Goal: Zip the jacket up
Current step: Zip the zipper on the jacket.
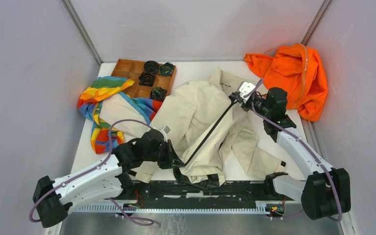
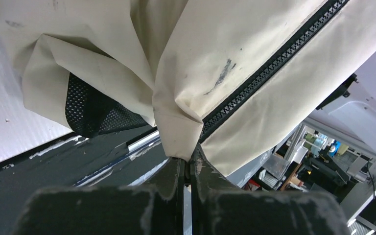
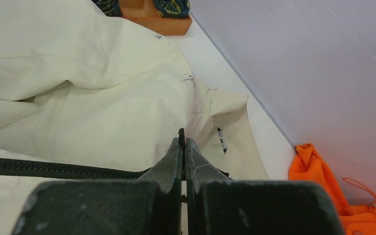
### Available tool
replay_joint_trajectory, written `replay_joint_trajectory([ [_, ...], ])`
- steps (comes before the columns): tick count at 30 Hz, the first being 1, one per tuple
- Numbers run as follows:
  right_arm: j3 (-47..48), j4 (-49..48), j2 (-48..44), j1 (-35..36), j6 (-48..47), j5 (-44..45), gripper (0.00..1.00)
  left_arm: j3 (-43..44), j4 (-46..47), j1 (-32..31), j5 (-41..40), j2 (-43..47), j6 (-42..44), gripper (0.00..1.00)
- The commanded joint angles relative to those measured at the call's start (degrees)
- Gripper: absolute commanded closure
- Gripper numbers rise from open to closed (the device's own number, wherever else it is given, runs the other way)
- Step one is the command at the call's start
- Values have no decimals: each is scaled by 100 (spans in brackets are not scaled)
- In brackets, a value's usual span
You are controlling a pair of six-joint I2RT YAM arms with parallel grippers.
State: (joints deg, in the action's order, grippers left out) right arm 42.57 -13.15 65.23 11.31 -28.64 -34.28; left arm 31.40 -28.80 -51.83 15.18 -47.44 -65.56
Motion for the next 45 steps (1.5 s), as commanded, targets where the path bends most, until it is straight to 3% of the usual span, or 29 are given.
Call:
replay_joint_trajectory([
  [1,-167,-886,-336,-145,-73,142,100,-117,-503,-53,528,21,36,98],
  [6,-132,-742,-491,-212,206,-550,100,579,-568,-24,-3,6,758,94],
  [12,-330,-479,-830,-222,421,-1236,100,1791,-940,-18,-943,365,1889,40],
  [14,-429,-406,-896,-219,502,-1469,100,2044,-918,-20,-1190,486,2177,28],
  [17,-598,-335,-1040,-219,544,-1597,100,2343,-646,-17,-1473,583,2621,18],
  [23,-781,-349,-1209,-219,677,-1669,100,2219,1048,-22,-2018,232,3339,12],
  [29,-906,-509,-1295,-217,863,-1661,100,2082,3088,4,-1697,-1117,3935,11],
  [37,-1057,-804,-1409,-217,1150,-1608,100,3423,2481,58,-1228,-3372,5005,12],
  [45,-1128,-857,-1452,-217,1183,-1551,100,3661,2857,81,-785,-4133,4674,13],
])
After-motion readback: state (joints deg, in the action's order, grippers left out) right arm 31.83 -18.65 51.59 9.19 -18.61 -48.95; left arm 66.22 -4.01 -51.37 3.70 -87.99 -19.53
